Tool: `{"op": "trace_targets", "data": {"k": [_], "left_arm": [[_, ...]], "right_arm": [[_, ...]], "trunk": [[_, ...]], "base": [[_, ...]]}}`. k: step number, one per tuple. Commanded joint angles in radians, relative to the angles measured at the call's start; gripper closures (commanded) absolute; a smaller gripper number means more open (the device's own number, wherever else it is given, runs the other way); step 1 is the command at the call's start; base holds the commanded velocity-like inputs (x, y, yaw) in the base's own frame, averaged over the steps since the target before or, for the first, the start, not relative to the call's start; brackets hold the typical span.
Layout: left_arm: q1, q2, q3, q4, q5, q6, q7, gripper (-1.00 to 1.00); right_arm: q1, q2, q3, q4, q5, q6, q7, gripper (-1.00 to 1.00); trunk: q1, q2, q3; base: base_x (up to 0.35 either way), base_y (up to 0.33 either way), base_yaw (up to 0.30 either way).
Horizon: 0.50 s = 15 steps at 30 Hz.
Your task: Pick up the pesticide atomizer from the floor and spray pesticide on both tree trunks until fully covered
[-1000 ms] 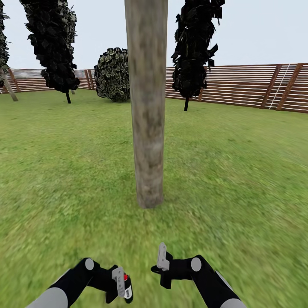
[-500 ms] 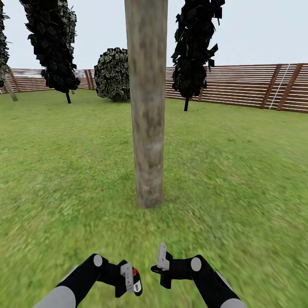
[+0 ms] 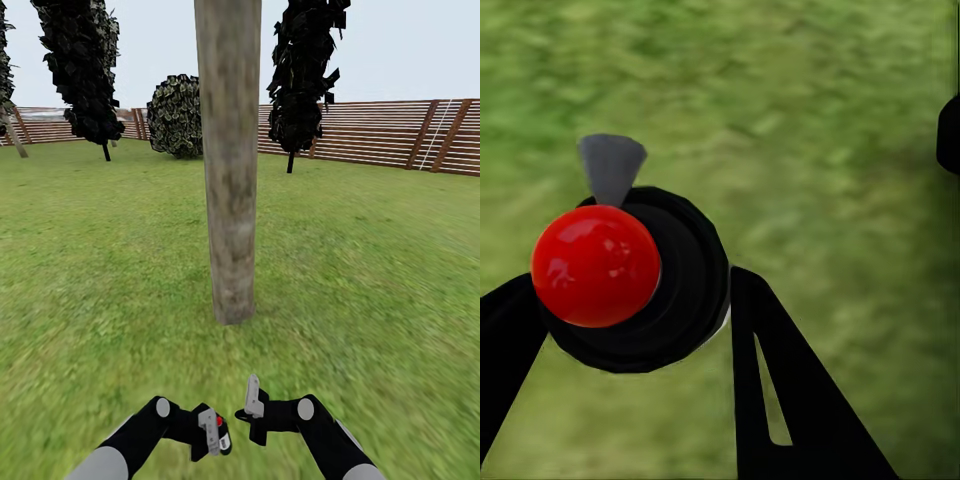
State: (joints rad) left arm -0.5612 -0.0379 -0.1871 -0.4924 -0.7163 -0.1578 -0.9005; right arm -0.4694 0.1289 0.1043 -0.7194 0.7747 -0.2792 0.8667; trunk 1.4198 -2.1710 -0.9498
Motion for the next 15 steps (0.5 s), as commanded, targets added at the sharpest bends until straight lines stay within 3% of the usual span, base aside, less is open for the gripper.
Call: {"op": "trace_targets", "data": {"k": [1,7,15], "left_arm": [[0.000,-0.008,0.000,0.000,0.000,0.000,0.000,1.00],[-0.001,-0.036,0.000,0.000,0.000,0.001,0.000,1.00],[-0.002,-0.048,0.000,0.000,0.000,-0.002,0.000,1.00]], "right_arm": [[0.000,0.000,0.000,0.000,0.000,0.000,0.000,1.00],[0.000,0.000,0.000,0.000,0.000,0.000,0.000,1.00],[0.000,0.000,0.000,0.000,0.000,0.000,0.000,1.00]], "trunk": [[0.000,0.000,0.000],[0.000,0.000,0.000],[0.000,0.000,0.000]], "base": [[0.000,0.000,0.000],[0.000,0.000,0.000],[0.000,0.000,0.000]]}}
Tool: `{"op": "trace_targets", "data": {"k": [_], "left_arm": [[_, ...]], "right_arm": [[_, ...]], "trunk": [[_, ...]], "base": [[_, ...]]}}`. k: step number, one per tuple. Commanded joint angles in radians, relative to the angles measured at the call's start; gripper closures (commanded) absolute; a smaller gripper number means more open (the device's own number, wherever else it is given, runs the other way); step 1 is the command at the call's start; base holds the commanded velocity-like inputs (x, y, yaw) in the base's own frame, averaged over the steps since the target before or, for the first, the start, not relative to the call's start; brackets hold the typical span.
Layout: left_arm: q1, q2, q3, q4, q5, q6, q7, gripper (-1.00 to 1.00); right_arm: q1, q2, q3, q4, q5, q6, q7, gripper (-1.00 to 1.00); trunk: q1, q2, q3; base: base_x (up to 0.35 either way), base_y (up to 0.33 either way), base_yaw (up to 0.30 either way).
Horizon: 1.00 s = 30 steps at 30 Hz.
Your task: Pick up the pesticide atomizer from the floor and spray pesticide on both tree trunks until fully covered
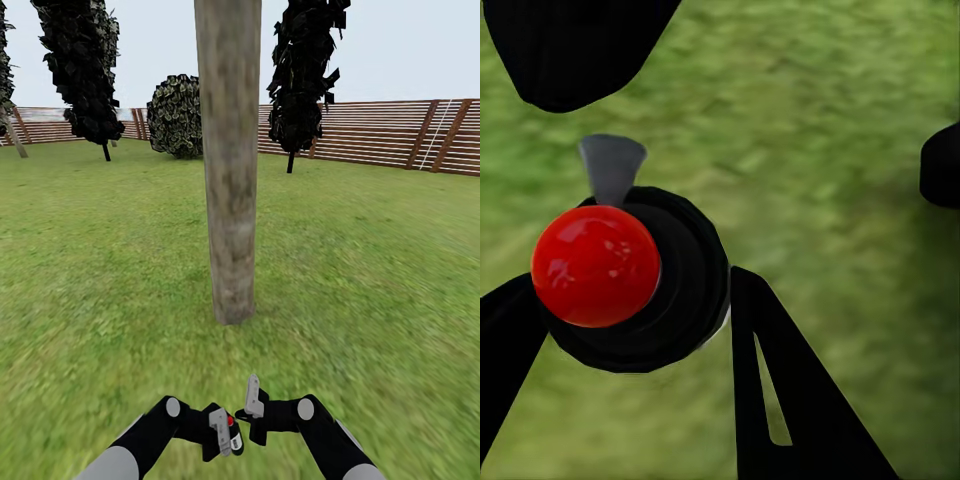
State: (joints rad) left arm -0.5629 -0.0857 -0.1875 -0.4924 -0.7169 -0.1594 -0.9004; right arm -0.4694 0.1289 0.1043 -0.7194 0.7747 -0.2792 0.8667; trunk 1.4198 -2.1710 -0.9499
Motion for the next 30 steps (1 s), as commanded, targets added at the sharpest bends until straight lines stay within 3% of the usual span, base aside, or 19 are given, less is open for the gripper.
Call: {"op": "trace_targets", "data": {"k": [1,30], "left_arm": [[0.000,-0.001,-0.001,0.000,0.001,-0.001,0.000,1.00],[-0.002,-0.005,-0.005,-0.001,0.000,-0.003,0.001,1.00]], "right_arm": [[0.000,0.000,0.000,0.000,0.000,0.000,0.000,1.00],[0.000,0.000,0.000,0.002,0.001,0.000,0.000,1.00]], "trunk": [[0.000,0.000,0.000],[0.000,0.000,0.000]], "base": [[0.000,0.000,0.000],[0.000,0.000,0.000]]}}
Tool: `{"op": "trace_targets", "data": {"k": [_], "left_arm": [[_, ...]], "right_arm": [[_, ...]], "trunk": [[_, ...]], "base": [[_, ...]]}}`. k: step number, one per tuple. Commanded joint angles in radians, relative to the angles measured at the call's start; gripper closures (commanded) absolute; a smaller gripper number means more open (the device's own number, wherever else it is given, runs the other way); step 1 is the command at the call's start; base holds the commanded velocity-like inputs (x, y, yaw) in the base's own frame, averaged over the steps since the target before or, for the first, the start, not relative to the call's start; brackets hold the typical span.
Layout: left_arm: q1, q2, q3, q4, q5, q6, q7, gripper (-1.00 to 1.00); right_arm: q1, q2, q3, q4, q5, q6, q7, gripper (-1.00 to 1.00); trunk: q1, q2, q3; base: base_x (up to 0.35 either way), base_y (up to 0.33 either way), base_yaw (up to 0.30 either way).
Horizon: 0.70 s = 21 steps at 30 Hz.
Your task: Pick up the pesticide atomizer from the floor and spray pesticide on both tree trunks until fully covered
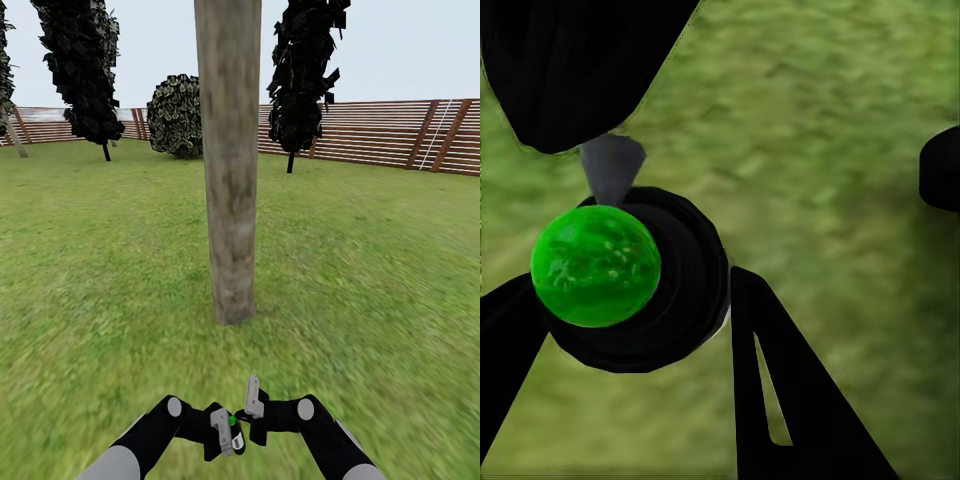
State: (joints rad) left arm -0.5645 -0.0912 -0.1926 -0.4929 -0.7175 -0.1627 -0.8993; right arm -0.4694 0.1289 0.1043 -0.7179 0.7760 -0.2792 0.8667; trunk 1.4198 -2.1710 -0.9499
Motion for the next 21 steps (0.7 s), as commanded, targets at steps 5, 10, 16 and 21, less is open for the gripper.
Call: {"op": "trace_targets", "data": {"k": [5,10,16,21], "left_arm": [[-0.001,0.012,-0.001,0.002,-0.002,0.001,0.000,1.00],[0.004,0.078,-0.001,0.005,-0.003,0.002,0.001,1.00],[0.009,0.261,-0.002,0.006,-0.003,0.000,0.000,1.00],[0.011,0.340,0.006,0.017,0.002,0.000,0.007,1.00]], "right_arm": [[0.000,0.000,0.000,0.000,0.000,0.000,0.000,1.00],[0.000,0.000,0.000,0.000,0.000,0.000,0.000,1.00],[0.000,-0.003,-0.001,0.006,0.004,0.001,0.000,-1.00],[0.000,-0.010,-0.005,0.009,0.006,0.001,-0.003,-1.00]], "trunk": [[0.000,0.000,0.000],[0.000,0.000,0.000],[0.000,0.000,0.000],[0.000,0.000,0.000]], "base": [[0.000,0.000,0.000],[0.000,0.000,0.000],[0.000,0.000,0.000],[0.000,0.000,0.000]]}}
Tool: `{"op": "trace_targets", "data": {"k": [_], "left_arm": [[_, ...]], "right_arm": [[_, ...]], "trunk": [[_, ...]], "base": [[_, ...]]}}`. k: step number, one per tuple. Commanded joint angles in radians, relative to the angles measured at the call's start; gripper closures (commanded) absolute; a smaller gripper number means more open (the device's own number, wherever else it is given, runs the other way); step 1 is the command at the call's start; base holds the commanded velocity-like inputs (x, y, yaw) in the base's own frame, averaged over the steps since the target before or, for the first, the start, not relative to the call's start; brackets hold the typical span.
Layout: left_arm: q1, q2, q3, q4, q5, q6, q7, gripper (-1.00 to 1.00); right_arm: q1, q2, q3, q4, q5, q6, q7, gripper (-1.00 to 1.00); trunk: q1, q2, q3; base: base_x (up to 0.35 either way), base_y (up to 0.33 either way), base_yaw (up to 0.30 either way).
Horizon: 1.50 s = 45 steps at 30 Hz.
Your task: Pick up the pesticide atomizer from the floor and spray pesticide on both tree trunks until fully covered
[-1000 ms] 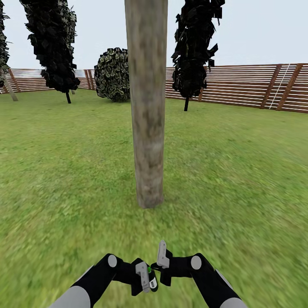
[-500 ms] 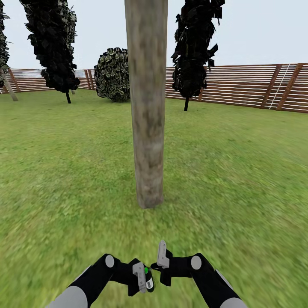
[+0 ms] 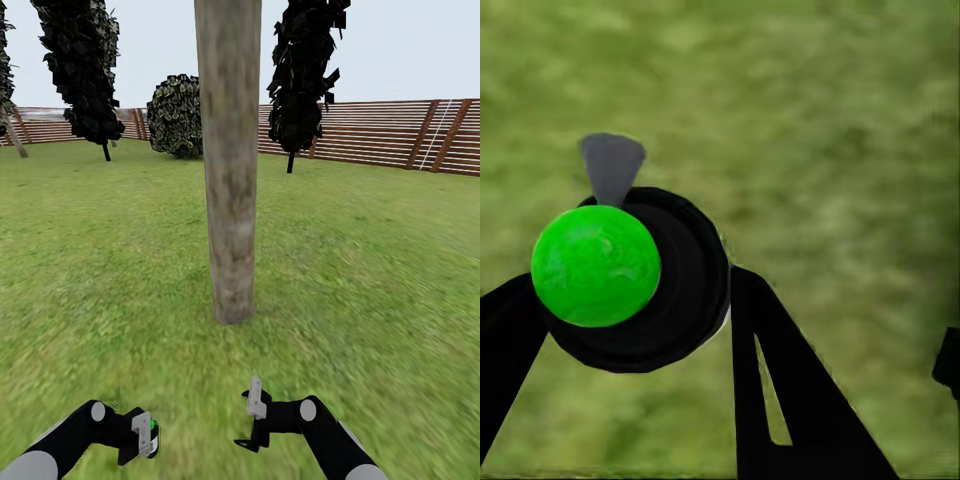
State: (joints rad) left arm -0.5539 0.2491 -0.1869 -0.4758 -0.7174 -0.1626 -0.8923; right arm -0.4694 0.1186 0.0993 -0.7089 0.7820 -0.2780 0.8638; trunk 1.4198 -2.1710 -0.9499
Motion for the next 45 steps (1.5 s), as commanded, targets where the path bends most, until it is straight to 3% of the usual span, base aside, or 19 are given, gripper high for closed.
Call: {"op": "trace_targets", "data": {"k": [1,2,3,5,6,8,10,11,12,15,18,19,23,25,26,28,29,32,45], "left_arm": [[0.000,0.006,0.003,0.001,0.005,0.001,0.011,1.00],[0.001,0.013,0.006,0.007,0.013,0.002,0.058,1.00],[0.001,0.014,0.024,0.036,0.037,0.002,0.137,1.00],[0.002,0.005,0.082,0.092,0.097,0.001,0.276,1.00],[0.002,0.003,0.094,0.102,0.111,0.001,0.302,1.00],[0.002,-0.018,0.151,0.142,0.215,0.002,0.424,1.00],[0.002,-0.041,0.189,0.169,0.319,0.011,0.500,1.00],[0.001,-0.046,0.195,0.176,0.341,0.014,0.520,1.00],[0.001,-0.065,0.210,0.197,0.408,0.033,0.584,1.00],[-0.004,-0.101,0.214,0.198,0.453,0.130,0.634,1.00],[-0.014,-0.131,0.215,0.168,0.467,0.315,0.648,1.00],[-0.017,-0.154,0.214,0.118,0.468,0.397,0.651,1.00],[-0.016,-0.204,0.212,-0.058,0.467,0.529,0.652,1.00],[-0.018,-0.258,0.208,-0.203,0.465,0.659,0.652,1.00],[-0.018,-0.272,0.208,-0.247,0.464,0.702,0.652,1.00],[-0.017,-0.297,0.207,-0.339,0.463,0.794,0.653,1.00],[-0.011,-0.305,0.210,-0.378,0.466,0.827,0.654,1.00],[-0.006,-0.308,0.214,-0.392,0.467,0.845,0.654,1.00],[-0.004,-0.305,0.224,-0.398,0.470,0.848,0.654,1.00]], "right_arm": [[0.000,-0.001,-0.002,0.000,0.000,0.001,-0.002,-1.00],[0.001,-0.005,-0.003,0.002,0.001,0.001,-0.008,-1.00],[0.002,-0.029,-0.004,0.023,0.000,0.000,-0.030,-1.00],[0.003,-0.081,-0.018,0.084,-0.007,-0.002,-0.145,-1.00],[0.003,-0.090,-0.027,0.101,-0.010,-0.002,-0.177,-1.00],[0.003,-0.122,-0.150,0.228,-0.048,-0.003,-0.391,-1.00],[0.003,-0.130,-0.277,0.328,-0.067,-0.004,-0.591,-1.00],[0.003,-0.131,-0.302,0.348,-0.069,-0.004,-0.639,-1.00],[0.005,-0.134,-0.379,0.417,-0.074,-0.006,-0.813,-1.00],[0.007,-0.135,-0.456,0.495,-0.078,-0.028,-1.045,-1.00],[0.009,-0.137,-0.522,0.524,-0.084,-0.110,-1.184,-1.00],[0.010,-0.137,-0.540,0.529,-0.090,-0.132,-1.207,-1.00],[0.013,-0.143,-0.553,0.530,-0.093,-0.147,-1.221,-1.00],[0.014,-0.153,-0.554,0.532,-0.104,-0.149,-1.224,-1.00],[0.014,-0.155,-0.555,0.532,-0.113,-0.149,-1.225,-1.00],[0.015,-0.158,-0.556,0.532,-0.163,-0.150,-1.225,-1.00],[0.021,-0.159,-0.555,0.532,-0.225,-0.154,-1.225,-1.00],[0.027,-0.159,-0.554,0.533,-0.302,-0.161,-1.222,-1.00],[0.029,-0.158,-0.553,0.536,-0.313,-0.161,-1.221,-1.00]], "trunk": [[0.000,0.000,0.000],[0.000,0.000,0.000],[0.000,0.000,0.000],[0.000,0.000,0.000],[0.000,0.000,0.000],[0.000,0.000,0.000],[0.000,0.000,0.000],[0.000,0.000,0.000],[0.000,0.000,0.000],[0.000,0.000,0.000],[0.000,0.000,0.000],[0.000,0.000,0.000],[0.000,0.000,0.000],[0.000,0.000,0.000],[0.000,0.000,0.000],[0.000,0.000,0.000],[0.000,0.000,0.000],[0.000,0.000,0.000],[0.000,0.000,0.000]], "base": [[0.000,0.000,0.000],[0.000,0.000,0.000],[0.000,0.000,0.000],[0.000,0.000,0.000],[0.000,0.000,0.000],[0.000,0.000,0.000],[0.000,0.000,0.000],[0.000,0.000,0.000],[0.000,0.000,0.000],[0.000,0.000,0.000],[0.000,0.000,0.000],[0.000,0.000,0.000],[0.000,0.000,0.000],[0.085,0.000,0.000],[0.214,0.000,0.000],[0.276,-0.019,0.000],[0.305,-0.089,0.000],[0.307,-0.115,0.000],[0.187,-0.215,0.000]]}}
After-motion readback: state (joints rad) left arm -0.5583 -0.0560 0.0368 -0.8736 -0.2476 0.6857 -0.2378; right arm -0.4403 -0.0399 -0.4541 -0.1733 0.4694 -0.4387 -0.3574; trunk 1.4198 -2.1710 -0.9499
